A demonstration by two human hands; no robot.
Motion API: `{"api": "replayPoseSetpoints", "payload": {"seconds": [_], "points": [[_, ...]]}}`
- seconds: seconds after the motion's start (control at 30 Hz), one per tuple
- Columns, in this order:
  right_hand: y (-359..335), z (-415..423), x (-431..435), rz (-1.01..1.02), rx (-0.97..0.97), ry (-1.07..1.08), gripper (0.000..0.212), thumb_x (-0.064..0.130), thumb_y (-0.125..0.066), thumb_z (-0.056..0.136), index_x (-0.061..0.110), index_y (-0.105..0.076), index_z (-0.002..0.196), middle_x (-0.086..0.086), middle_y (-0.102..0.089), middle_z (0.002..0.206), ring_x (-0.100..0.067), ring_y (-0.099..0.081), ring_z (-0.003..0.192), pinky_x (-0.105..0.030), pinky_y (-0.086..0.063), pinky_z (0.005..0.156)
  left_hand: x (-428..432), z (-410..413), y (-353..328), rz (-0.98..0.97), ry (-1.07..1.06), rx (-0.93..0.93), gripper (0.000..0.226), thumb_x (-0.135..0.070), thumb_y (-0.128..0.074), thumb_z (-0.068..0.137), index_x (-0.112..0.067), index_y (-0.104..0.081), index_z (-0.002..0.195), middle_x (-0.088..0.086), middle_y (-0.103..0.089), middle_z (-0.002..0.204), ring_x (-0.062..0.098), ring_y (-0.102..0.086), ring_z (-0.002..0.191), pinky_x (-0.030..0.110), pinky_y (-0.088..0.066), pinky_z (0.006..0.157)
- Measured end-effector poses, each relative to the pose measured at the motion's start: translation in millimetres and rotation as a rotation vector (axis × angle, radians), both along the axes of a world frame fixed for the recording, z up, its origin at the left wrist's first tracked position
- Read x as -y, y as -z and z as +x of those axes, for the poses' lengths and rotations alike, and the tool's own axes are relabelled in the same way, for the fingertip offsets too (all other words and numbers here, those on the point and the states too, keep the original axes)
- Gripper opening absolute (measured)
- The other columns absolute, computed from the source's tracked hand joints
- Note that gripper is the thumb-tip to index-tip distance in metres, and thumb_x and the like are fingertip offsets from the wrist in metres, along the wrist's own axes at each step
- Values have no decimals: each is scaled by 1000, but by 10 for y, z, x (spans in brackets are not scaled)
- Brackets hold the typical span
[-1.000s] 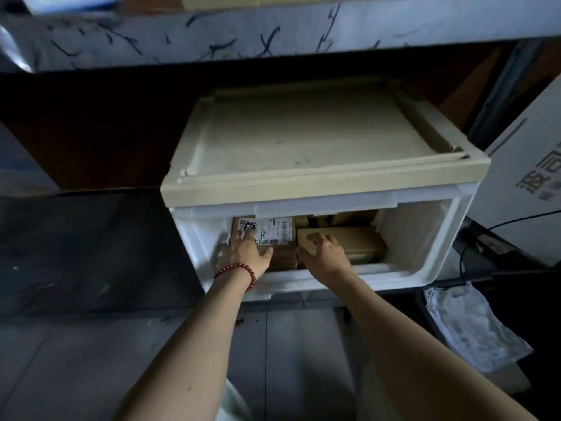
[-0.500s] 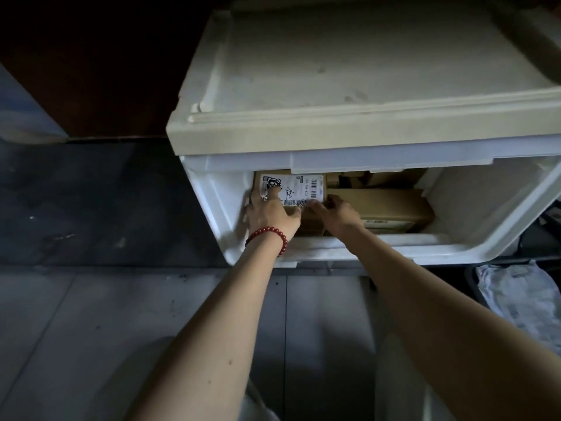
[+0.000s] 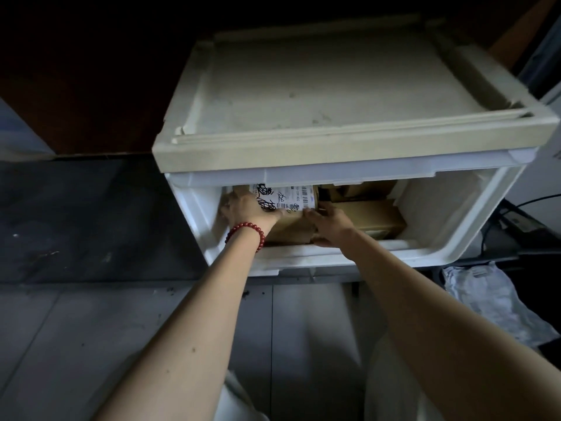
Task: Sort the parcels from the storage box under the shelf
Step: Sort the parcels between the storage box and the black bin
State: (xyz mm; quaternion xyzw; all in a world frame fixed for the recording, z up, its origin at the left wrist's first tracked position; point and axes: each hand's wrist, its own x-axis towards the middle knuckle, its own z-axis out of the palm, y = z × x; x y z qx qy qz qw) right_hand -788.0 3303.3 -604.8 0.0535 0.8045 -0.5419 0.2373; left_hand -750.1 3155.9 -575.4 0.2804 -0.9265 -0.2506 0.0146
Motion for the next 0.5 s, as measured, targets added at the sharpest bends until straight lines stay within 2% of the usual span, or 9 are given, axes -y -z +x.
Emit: {"api": "replayPoseSetpoints", "payload": {"seconds": [0.1,0.2,0.3,0.4,0.43,0.5], "points": [[-155,133,-97,-59,-14,54,50,32,-58,95,20,-42,140,-10,-54,131,-30,-58,113,-44,-57,84,-39,167,-159,133,-40,-40,88,-56,-80,63,-3,-50,126,15,-48,138,34,-41,130,45,-35,108],[-323,330,-226,-67,-58,66,50,28,-58,95,20,-40,141,-10,-53,132,-29,-57,114,-43,-57,82,-156,393,-332,163,-54,-89,96,-56,-83,58,-9,-45,133,13,-42,145,33,-35,135,47,-31,111],[-481,550,-419,-44,-92,73,46,28,-57,95,18,-43,138,-9,-53,133,-29,-57,116,-44,-56,86,-354,600,-505,370,-54,-201,107,-36,-89,59,-11,-29,145,9,-40,146,27,-37,134,37,-32,107],[-642,765,-676,22,-121,83,47,28,-57,95,15,-44,138,-10,-55,133,-29,-56,118,-44,-53,93,-563,779,-594,538,14,-196,93,-26,-91,57,-7,-40,133,5,-55,131,21,-51,120,29,-40,98],[-687,836,-773,45,-129,92,48,28,-58,94,14,-44,138,-10,-55,133,-28,-57,116,-39,-55,88,-637,843,-618,548,37,-187,89,-27,-91,58,-7,-42,129,4,-57,128,20,-52,117,28,-41,98],[-779,999,-955,58,-122,133,49,26,-63,91,13,-45,135,-10,-57,128,-23,-61,103,-26,-57,62,-790,975,-666,525,62,-193,88,-33,-90,59,-12,-41,129,3,-57,126,17,-52,112,27,-41,98]]}}
